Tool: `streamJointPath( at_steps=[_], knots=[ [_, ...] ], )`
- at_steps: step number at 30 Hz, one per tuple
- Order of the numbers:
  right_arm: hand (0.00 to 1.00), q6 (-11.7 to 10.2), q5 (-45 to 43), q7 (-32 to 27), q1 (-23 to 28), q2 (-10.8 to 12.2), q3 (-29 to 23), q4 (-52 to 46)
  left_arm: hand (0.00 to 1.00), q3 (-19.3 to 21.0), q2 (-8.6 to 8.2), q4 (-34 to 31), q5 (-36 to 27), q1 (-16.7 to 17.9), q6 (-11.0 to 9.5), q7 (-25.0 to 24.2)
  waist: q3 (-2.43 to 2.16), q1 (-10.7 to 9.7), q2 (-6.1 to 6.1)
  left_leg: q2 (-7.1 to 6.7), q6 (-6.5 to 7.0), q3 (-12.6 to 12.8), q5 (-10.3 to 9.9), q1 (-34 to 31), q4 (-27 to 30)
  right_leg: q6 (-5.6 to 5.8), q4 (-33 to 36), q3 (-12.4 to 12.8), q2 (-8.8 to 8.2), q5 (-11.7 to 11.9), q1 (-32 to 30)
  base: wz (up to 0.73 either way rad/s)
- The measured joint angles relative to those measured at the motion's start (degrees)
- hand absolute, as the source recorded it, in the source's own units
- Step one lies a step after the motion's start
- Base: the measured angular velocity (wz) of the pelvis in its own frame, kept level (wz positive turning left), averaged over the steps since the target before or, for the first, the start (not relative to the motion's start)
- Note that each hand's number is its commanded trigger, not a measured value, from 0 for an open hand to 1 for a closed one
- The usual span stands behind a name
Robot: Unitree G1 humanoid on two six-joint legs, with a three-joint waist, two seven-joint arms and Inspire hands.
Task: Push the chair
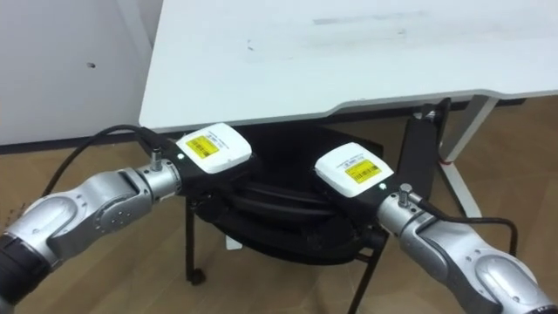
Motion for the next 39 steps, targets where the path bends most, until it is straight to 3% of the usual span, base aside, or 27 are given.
streamJointPath(
  at_steps=[3,5,6,7,8,13,16,24,30,39],
  knots=[
    [1.0,-0.01,0.0,0.06,0.0,-0.02,0.03,-0.1,0.97,0.0,0.17,-0.21,0.0,0.01,-0.01,0.0,-0.08,0.2,-0.16,0.26,-0.22,-0.11,0.13,0.0,-0.17,-0.04,-0.35,0.0,0.36,0.04,0.04,0.0],
    [1.0,-0.03,0.0,0.05,0.0,-0.06,0.09,-0.1,0.79,0.0,0.2,-0.3,0.0,0.01,-0.03,0.0,-0.1,0.4,-0.31,0.5,-0.4,-0.16,0.24,-0.02,-0.16,-0.1,-0.52,0.04,0.66,0.08,0.08,0.0],
    [1.0,-0.03,0.0,0.02,0.0,-0.06,0.09,-0.09,0.58,0.0,0.2,-0.3,0.0,0.01,-0.03,0.0,-0.1,0.4,-0.3,0.56,-0.49,-0.21,0.3,-0.01,-0.17,-0.11,-0.52,0.04,0.74,0.08,0.08,0.0],
    [0.75,-0.02,0.0,0.02,0.0,-0.06,0.09,-0.09,0.04,0.0,0.2,-0.3,0.0,0.01,-0.03,0.0,-0.1,0.41,-0.3,0.59,-0.51,-0.24,0.29,-0.02,-0.17,-0.11,-0.53,0.04,0.78,0.08,0.08,0.0],
    [0.0,0.01,0.0,0.02,0.0,-0.06,0.1,-0.09,0.0,0.0,0.18,-0.3,0.0,0.01,0.0,0.0,-0.1,0.49,-0.3,0.65,-0.53,-0.29,0.31,-0.02,-0.17,-0.11,-0.53,0.04,0.84,0.08,0.08,0.0],
    [0.0,0.57,0.31,0.89,-0.2,-0.14,0.11,-0.24,0.0,0.09,0.08,-0.37,-1.38,0.01,1.33,0.07,-0.17,0.95,-0.29,0.72,-0.57,-0.52,0.24,-0.02,-0.28,-0.13,-0.59,0.04,1.0,0.1,0.1,0.0],
    [0.0,2.08,3.16,4.4,-0.31,-0.5,-0.02,-0.82,0.0,0.35,-0.01,-0.96,-3.35,0.05,1.76,0.05,-0.52,1.49,-0.25,0.73,-0.6,-0.86,0.29,0.65,-0.58,-0.58,-1.71,0.04,1.41,0.63,1.12,0.0],
    [0.0,4.34,8.39,10.09,-0.3,-0.55,-1.02,-0.82,0.0,0.35,-2.25,-1.33,-3.49,0.28,2.86,-0.69,-0.6,1.92,-0.09,0.87,-0.4,-0.88,0.16,1.87,-1.07,-0.11,-4.38,0.01,2.14,1.7,3.38,0.01],
    [0.0,4.54,8.71,11.48,-0.3,-0.35,-1.96,-0.85,0.0,0.35,-1.31,-3.83,-3.99,0.53,3.53,-0.69,-0.54,1.93,0.14,0.76,-0.32,-0.83,0.1,2.06,-1.06,-0.07,-4.66,0.01,2.07,1.72,3.65,0.0],
    [0.0,4.79,9.03,11.53,-0.3,-0.2,-2.21,-0.81,0.0,0.35,-1.34,-3.83,-4.54,0.56,3.94,-0.88,-0.4,1.86,0.96,0.69,-0.24,-0.75,0.07,2.72,-1.25,-0.02,-4.85,0.01,2.05,1.76,4.24,0.0]
  ],
)
